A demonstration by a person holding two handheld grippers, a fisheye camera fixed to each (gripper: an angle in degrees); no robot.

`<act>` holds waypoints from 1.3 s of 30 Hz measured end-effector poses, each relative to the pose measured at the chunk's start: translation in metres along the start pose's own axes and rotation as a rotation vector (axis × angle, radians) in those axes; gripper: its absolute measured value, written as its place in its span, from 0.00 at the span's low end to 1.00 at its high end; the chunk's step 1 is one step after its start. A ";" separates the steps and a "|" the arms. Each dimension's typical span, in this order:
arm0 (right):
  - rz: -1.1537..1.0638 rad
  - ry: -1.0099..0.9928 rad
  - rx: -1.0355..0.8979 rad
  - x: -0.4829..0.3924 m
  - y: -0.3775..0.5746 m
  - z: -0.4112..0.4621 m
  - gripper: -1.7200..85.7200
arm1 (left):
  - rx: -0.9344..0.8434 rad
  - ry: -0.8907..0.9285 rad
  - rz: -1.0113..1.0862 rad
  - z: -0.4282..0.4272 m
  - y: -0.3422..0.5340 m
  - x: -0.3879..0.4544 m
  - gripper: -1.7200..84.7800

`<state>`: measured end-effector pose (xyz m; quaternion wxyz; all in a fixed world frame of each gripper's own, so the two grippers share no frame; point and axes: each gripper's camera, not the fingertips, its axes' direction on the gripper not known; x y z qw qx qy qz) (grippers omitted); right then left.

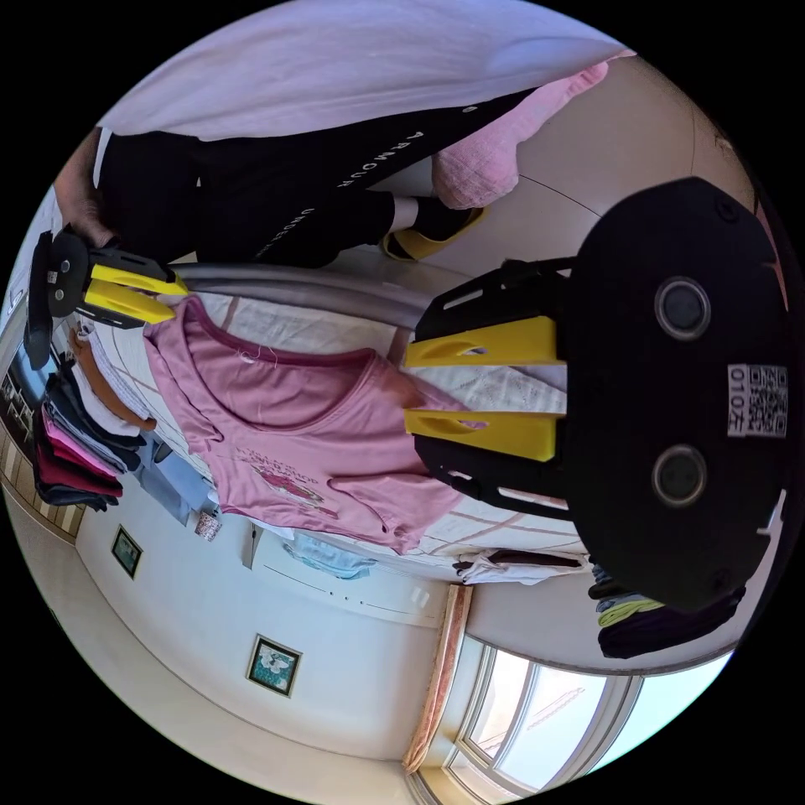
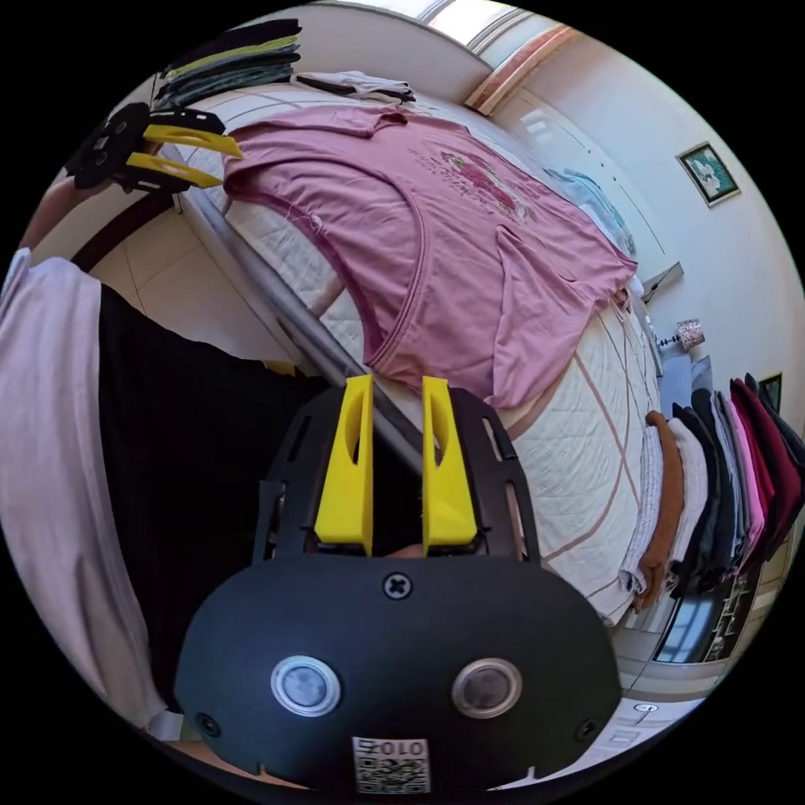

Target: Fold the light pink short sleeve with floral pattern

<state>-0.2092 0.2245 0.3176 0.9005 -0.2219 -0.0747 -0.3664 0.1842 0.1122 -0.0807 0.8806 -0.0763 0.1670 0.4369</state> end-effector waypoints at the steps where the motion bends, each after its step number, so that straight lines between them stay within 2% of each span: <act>1: -0.018 0.030 -0.012 -0.008 -0.004 0.004 0.10 | -0.005 -0.005 0.011 0.003 -0.001 0.001 0.07; 7: -0.027 0.087 -0.003 -0.020 -0.014 0.009 0.08 | -0.003 -0.026 -0.003 0.015 -0.001 -0.012 0.04; 11: 0.012 0.093 0.069 -0.010 -0.006 -0.004 0.05 | 0.024 0.039 -0.046 0.016 0.003 -0.043 0.02; 16: 0.083 -0.032 0.151 0.037 0.001 -0.023 0.04 | 0.053 0.268 -0.192 0.023 0.009 -0.120 0.02; 18: 0.084 -0.066 0.169 0.061 -0.001 -0.028 0.04 | -0.013 0.423 -0.257 0.044 0.011 -0.173 0.02; 21: 0.068 -0.140 0.172 0.111 -0.017 -0.027 0.05 | -0.008 0.611 -0.296 0.073 0.011 -0.243 0.02; 27: 0.064 -0.345 0.004 0.205 -0.079 0.058 0.05 | -0.063 0.807 -0.396 0.177 -0.002 -0.349 0.02; 33: 0.126 -0.568 -0.061 0.247 -0.085 0.154 0.06 | -0.103 1.015 -0.434 0.264 0.004 -0.383 0.03; 35: 0.149 -0.601 -0.027 0.254 -0.074 0.164 0.06 | -0.019 1.054 -0.481 0.264 0.019 -0.396 0.03; 39: 0.185 -0.636 0.021 0.265 -0.048 0.180 0.06 | 0.125 1.109 -0.710 0.246 0.067 -0.431 0.07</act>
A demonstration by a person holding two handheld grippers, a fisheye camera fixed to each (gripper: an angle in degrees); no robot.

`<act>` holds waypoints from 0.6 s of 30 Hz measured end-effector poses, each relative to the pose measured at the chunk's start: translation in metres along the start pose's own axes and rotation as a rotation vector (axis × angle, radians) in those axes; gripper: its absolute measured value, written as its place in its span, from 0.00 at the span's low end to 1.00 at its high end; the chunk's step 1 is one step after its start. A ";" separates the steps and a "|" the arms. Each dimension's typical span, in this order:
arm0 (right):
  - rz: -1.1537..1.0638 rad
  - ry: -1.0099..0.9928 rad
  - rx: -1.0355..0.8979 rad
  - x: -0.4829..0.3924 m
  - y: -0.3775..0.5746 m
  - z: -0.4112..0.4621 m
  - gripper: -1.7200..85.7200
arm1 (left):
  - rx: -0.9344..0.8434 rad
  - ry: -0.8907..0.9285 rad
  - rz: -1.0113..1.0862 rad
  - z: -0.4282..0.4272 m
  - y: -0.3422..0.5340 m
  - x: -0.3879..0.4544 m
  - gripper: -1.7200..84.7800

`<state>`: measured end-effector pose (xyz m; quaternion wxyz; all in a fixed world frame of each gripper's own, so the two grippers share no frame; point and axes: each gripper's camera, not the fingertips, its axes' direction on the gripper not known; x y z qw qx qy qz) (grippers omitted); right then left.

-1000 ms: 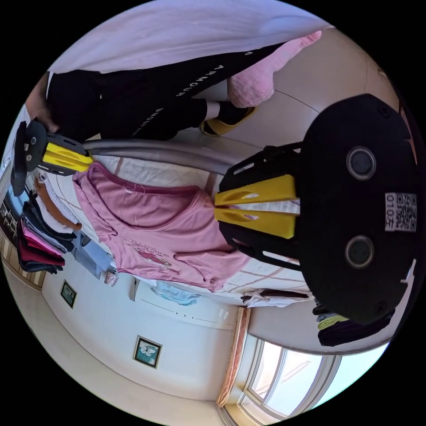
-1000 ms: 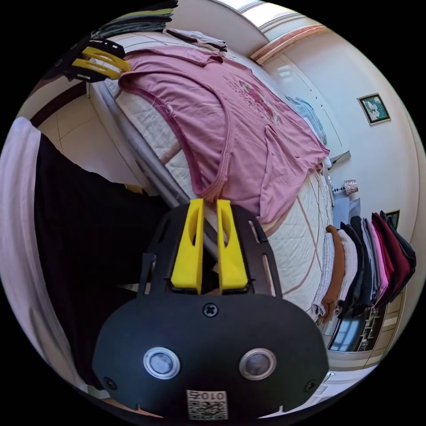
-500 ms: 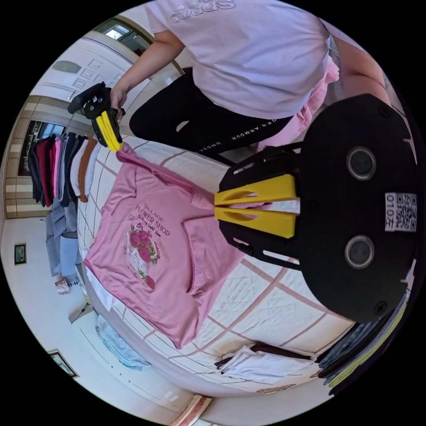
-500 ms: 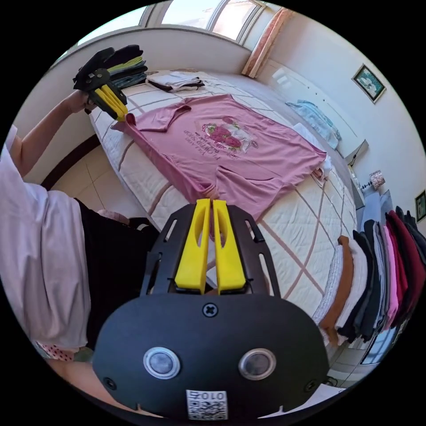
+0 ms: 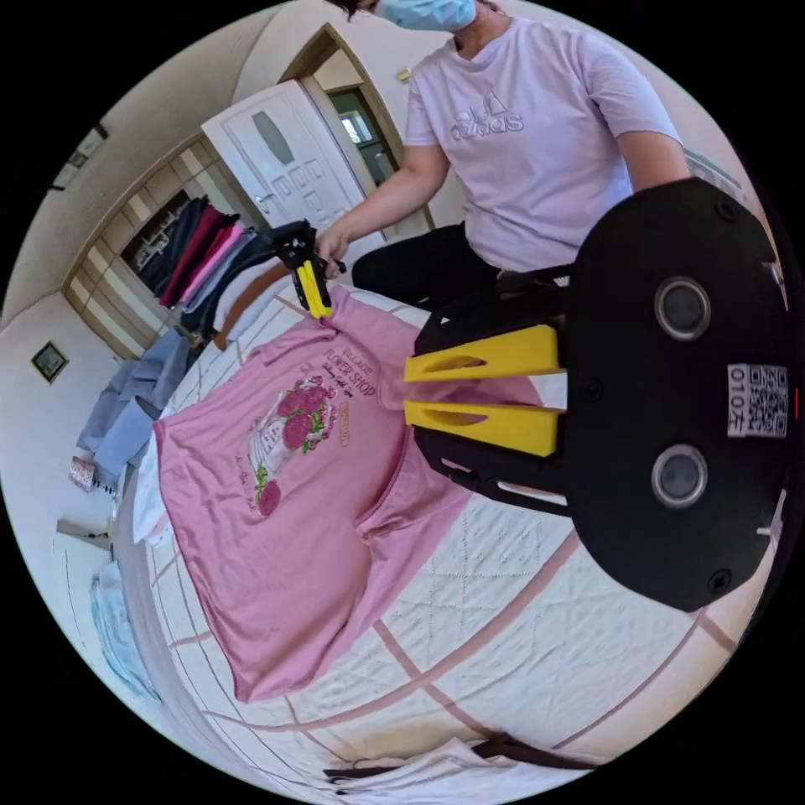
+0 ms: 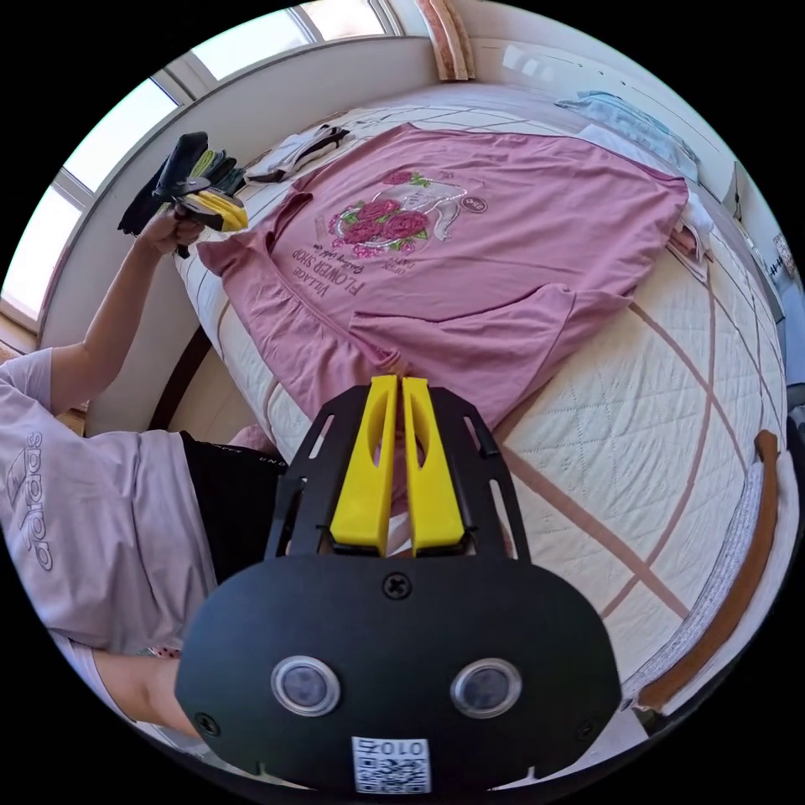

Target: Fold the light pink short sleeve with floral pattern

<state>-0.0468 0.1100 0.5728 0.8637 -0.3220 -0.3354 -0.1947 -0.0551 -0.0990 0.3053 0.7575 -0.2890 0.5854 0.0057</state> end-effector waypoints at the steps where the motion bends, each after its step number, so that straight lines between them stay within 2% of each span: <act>1: 0.001 -0.009 0.008 0.005 0.005 0.002 0.06 | 0.015 -0.012 -0.007 -0.006 0.003 0.004 0.08; 4: 0.017 -0.026 0.021 0.017 0.013 0.009 0.06 | -0.064 -0.215 -0.007 -0.002 0.005 0.043 0.12; 6: 0.016 -0.021 0.031 0.020 0.017 0.012 0.06 | -0.146 -0.439 -0.021 0.023 0.004 0.064 0.13; 8: 0.017 -0.015 0.037 0.023 0.022 0.013 0.06 | -0.179 -0.541 -0.038 0.042 0.007 0.064 0.13; 10: 0.026 -0.020 0.077 0.027 0.035 0.007 0.06 | -0.195 -0.548 -0.057 0.055 0.011 0.056 0.13; 13: 0.004 -0.060 0.200 0.029 0.069 -0.022 0.08 | -0.105 -0.510 -0.077 0.050 0.025 0.047 0.11; 18: 0.015 -0.068 0.266 0.038 0.126 -0.029 0.12 | 0.044 -0.319 -0.061 0.025 0.056 0.028 0.08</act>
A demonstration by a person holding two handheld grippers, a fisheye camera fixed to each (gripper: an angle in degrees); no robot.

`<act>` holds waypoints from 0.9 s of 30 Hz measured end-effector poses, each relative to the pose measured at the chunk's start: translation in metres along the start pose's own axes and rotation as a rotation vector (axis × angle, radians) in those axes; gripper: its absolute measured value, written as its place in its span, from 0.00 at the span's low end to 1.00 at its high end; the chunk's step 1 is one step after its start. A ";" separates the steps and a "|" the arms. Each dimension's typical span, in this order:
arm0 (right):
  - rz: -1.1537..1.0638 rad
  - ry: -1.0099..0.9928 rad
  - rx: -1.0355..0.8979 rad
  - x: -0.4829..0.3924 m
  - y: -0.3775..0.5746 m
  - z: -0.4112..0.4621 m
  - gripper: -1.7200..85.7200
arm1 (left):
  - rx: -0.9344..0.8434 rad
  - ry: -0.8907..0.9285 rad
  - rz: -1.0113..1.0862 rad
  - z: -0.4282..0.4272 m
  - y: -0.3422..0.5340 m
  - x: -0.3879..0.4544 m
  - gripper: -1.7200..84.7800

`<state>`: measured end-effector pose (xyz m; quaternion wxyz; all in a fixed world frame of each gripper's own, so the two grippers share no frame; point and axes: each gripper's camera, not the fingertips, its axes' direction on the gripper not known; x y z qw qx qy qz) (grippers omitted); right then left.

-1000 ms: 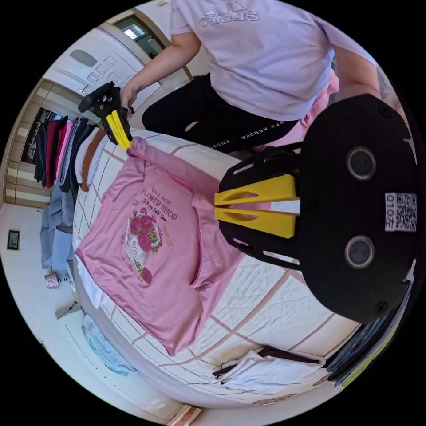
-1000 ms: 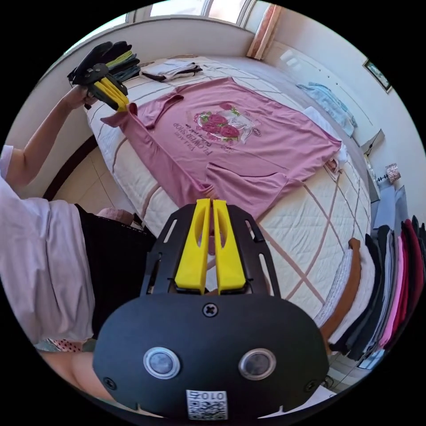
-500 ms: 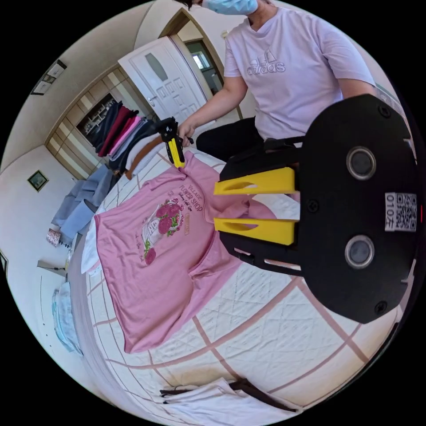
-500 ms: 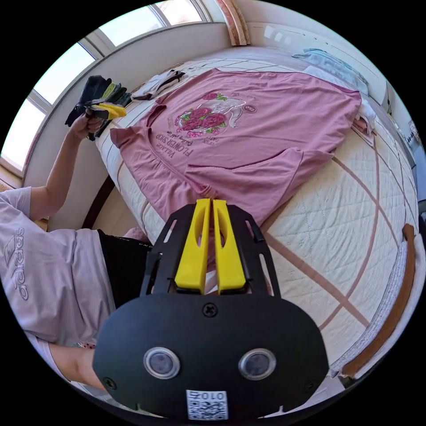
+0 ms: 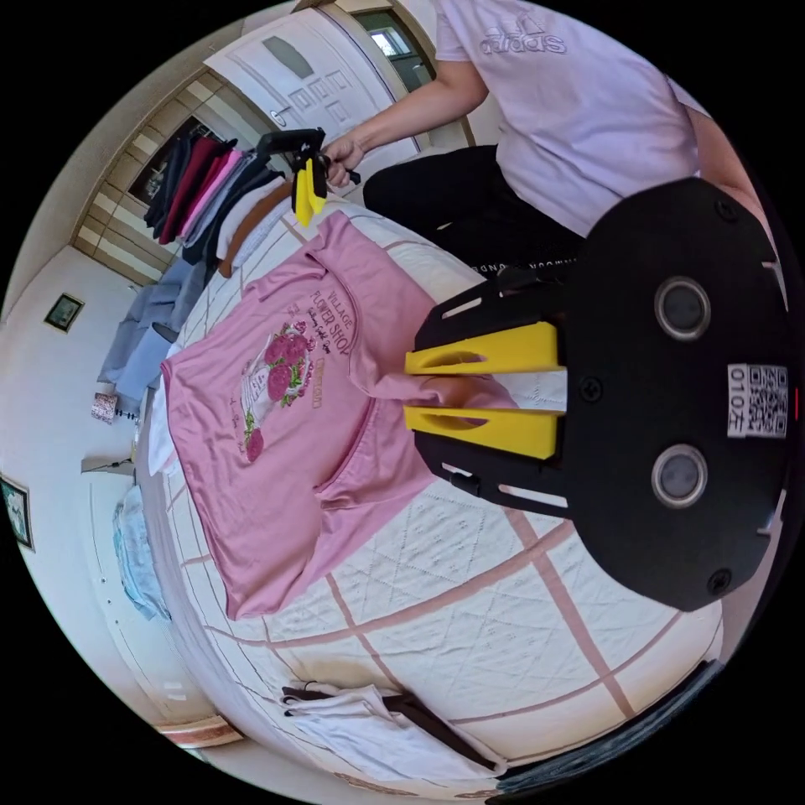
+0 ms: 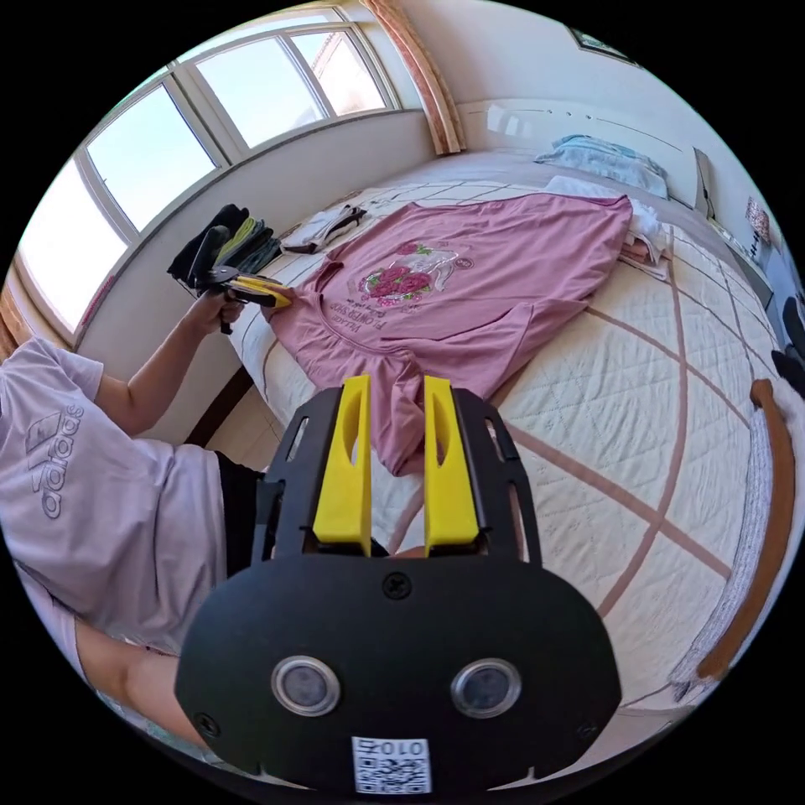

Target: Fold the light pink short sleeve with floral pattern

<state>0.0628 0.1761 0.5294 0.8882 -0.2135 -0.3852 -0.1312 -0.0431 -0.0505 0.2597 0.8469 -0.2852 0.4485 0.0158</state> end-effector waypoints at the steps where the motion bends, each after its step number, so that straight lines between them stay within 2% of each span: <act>1: 0.003 0.004 -0.006 0.000 0.009 0.006 0.12 | 0.009 0.005 -0.002 -0.001 0.003 -0.002 0.08; 7: 0.034 0.029 0.044 -0.001 0.025 0.028 0.11 | 0.068 0.008 0.083 -0.003 0.026 0.009 0.07; 12: 0.027 0.112 -0.017 -0.014 0.030 0.038 0.06 | 0.050 -0.127 0.165 -0.003 0.050 0.037 0.05; 21: -0.110 0.069 0.184 -0.066 0.081 -0.046 0.06 | 0.157 -0.171 0.373 -0.048 0.103 0.086 0.02; 27: -0.158 0.072 0.209 -0.100 0.111 -0.069 0.06 | 0.164 -0.178 0.424 -0.062 0.142 0.107 0.02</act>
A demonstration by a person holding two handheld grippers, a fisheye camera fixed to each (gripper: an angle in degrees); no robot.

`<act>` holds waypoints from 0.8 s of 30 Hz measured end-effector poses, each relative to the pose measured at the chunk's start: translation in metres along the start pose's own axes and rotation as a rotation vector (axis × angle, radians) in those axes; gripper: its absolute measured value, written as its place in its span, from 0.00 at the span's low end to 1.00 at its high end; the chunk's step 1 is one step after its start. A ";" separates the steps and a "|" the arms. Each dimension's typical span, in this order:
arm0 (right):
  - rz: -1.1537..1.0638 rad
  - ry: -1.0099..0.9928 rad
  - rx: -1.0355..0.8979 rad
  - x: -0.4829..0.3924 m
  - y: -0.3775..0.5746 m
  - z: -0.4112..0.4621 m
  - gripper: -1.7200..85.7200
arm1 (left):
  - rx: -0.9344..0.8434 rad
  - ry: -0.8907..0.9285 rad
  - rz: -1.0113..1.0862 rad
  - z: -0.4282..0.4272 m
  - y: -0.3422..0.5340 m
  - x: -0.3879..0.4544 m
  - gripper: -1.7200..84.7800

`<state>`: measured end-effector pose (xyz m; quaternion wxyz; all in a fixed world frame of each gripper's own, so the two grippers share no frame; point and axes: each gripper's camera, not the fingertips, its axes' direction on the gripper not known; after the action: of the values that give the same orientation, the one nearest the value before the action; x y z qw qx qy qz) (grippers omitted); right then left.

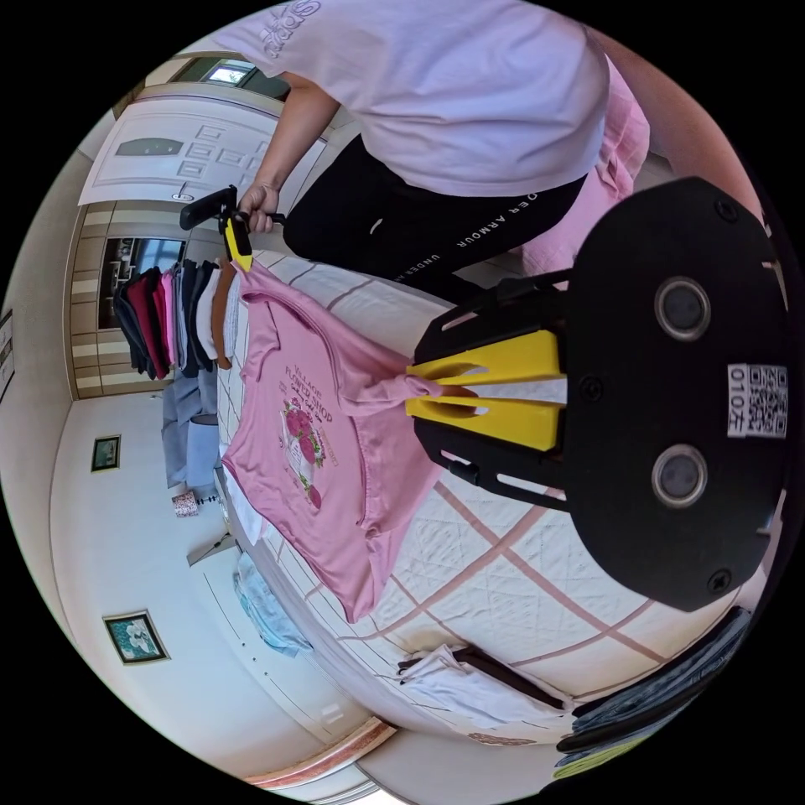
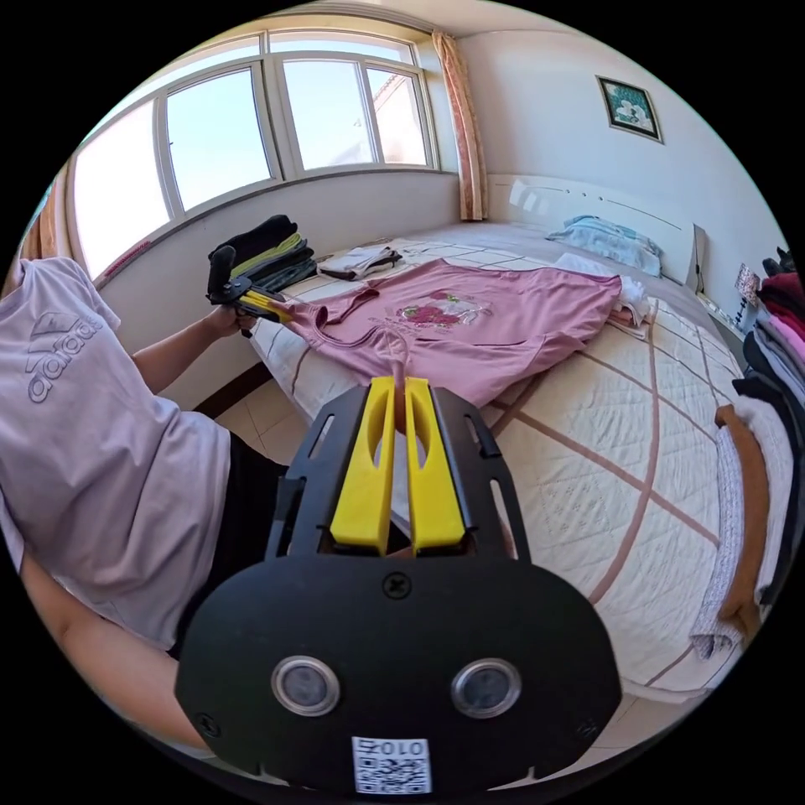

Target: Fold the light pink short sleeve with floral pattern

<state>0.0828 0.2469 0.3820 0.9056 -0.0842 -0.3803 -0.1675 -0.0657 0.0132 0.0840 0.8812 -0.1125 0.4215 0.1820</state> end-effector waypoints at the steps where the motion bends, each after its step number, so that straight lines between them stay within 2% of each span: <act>1: -0.004 -0.006 -0.004 -0.007 0.005 -0.003 0.06 | -0.003 -0.004 0.005 -0.002 0.002 0.004 0.02; 9: -0.069 0.012 -0.050 -0.081 0.029 -0.026 0.06 | -0.054 -0.058 0.034 -0.042 0.028 0.067 0.02; 14: -0.109 -0.022 -0.090 -0.109 0.037 -0.025 0.06 | -0.051 -0.027 -0.002 -0.052 0.047 0.078 0.02; 19: -0.116 -0.043 -0.151 -0.088 0.015 0.006 0.06 | -0.036 0.070 -0.053 -0.038 0.045 0.043 0.02; 24: -0.139 0.050 -0.060 -0.045 -0.048 0.000 0.06 | 0.107 0.148 -0.193 -0.058 0.000 -0.062 0.02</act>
<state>0.0356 0.2126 0.3514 0.8981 -0.0804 -0.3572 -0.2435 -0.1424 -0.0215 0.0964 0.8659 -0.1182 0.4817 0.0649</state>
